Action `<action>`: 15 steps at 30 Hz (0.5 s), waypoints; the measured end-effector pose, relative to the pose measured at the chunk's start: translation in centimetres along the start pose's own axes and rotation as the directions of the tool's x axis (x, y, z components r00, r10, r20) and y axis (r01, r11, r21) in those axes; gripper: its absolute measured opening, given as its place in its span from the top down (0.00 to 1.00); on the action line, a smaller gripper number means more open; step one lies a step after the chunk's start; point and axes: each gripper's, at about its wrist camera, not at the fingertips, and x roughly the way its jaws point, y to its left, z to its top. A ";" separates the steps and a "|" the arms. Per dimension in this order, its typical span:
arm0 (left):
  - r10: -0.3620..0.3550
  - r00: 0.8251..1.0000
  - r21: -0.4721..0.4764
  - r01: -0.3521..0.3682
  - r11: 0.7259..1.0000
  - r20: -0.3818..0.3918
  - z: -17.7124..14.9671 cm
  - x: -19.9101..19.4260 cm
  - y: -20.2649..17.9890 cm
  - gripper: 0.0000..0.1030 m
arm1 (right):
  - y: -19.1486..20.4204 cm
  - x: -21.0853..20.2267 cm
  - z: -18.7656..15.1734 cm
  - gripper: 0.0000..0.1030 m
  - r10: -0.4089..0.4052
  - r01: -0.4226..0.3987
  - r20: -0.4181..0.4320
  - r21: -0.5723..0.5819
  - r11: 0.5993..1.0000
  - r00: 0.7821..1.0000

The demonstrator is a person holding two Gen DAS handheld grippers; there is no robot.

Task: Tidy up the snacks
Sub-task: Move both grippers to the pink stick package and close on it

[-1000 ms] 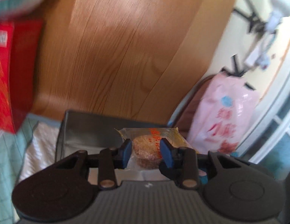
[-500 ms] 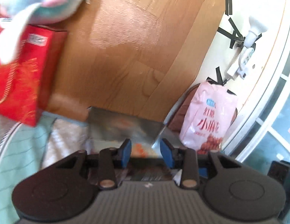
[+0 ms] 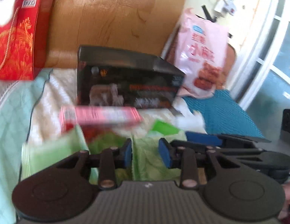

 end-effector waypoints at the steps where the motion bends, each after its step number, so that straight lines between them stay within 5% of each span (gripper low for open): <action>1: -0.001 1.000 0.012 0.001 1.000 -0.007 -0.7 -0.6 -0.4 0.71 | 0.8 -0.5 -0.4 0.50 0.005 -0.005 0.000 -0.012 1.000 1.000; 8: 0.013 1.000 0.007 -0.013 1.000 -0.001 -4.7 -4.5 -0.6 0.66 | 3.4 -2.1 -4.2 0.47 0.010 -0.007 0.019 -0.185 0.983 1.000; 13: 0.007 0.993 -0.082 0.003 0.997 0.119 -2.8 -8.3 1.4 0.64 | 4.1 -2.1 -1.4 0.47 0.033 -0.015 0.087 -0.199 0.980 0.996; 15: 0.057 0.984 -0.138 -0.033 0.990 0.170 -0.9 -9.0 2.8 0.54 | 3.0 -1.4 0.5 0.44 0.059 -0.041 0.099 -0.172 0.984 0.993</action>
